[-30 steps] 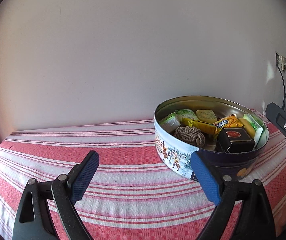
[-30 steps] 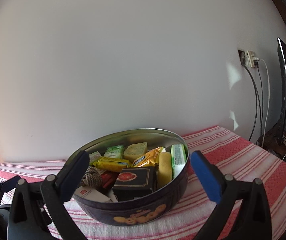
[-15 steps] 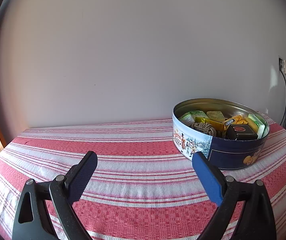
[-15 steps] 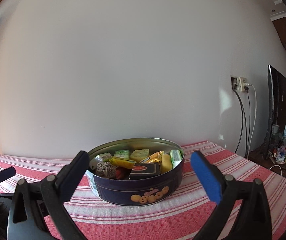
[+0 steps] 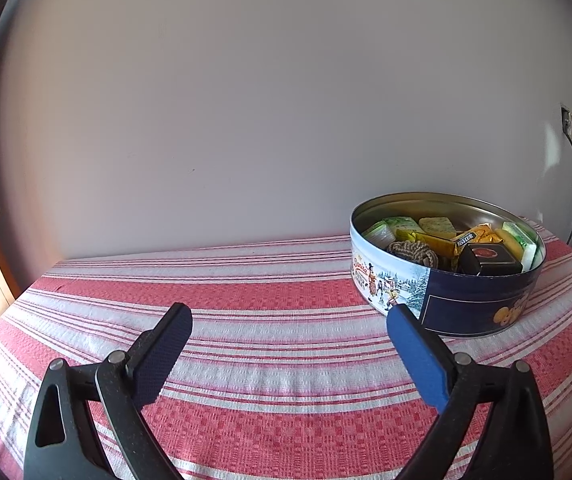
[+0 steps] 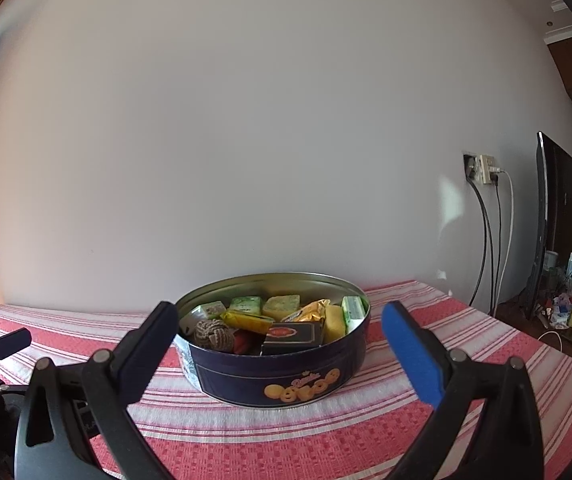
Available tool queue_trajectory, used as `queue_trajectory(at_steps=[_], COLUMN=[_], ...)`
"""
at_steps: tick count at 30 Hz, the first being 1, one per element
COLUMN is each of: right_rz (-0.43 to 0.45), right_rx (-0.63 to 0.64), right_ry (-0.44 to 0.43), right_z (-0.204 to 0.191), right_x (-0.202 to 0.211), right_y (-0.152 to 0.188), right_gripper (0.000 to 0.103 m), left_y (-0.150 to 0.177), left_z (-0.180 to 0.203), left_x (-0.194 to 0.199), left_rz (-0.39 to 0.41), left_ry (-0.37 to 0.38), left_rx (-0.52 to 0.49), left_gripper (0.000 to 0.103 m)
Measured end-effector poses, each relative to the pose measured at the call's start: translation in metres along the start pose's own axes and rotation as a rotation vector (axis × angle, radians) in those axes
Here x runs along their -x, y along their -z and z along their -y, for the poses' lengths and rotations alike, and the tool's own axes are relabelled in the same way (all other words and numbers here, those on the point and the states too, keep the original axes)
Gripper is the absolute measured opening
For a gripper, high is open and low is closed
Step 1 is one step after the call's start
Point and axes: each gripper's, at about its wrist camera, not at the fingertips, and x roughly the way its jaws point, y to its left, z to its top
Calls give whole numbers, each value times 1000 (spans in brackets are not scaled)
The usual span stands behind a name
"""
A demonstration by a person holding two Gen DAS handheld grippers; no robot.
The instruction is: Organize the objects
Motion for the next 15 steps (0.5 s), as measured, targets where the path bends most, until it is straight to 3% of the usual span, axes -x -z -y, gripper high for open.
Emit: queue_trajectory(at_steps=[15], right_rz=[0], right_rx=[14], right_ry=[-9], right_z=[-2], right_x=[-1], right_y=[-1], right_gripper=[103], left_y=[0], left_z=[-1], left_x=[0], left_rz=[-2], left_ry=[-2], left_rx=[4], left_gripper=[99])
